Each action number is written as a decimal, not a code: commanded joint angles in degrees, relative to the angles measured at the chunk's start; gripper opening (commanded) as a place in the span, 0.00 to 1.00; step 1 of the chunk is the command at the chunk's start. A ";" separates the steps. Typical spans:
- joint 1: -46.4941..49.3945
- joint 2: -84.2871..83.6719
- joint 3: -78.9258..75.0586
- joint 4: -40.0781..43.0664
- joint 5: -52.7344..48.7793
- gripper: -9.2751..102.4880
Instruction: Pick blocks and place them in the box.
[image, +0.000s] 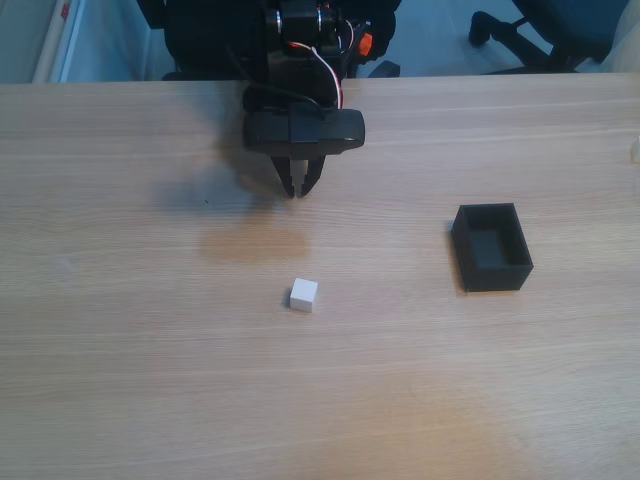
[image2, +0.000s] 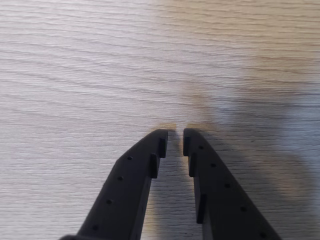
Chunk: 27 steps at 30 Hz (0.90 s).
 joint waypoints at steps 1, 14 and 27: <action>1.23 1.93 3.60 4.13 0.53 0.08; 1.23 1.93 3.60 4.13 0.35 0.08; 1.05 1.93 3.60 4.13 0.53 0.08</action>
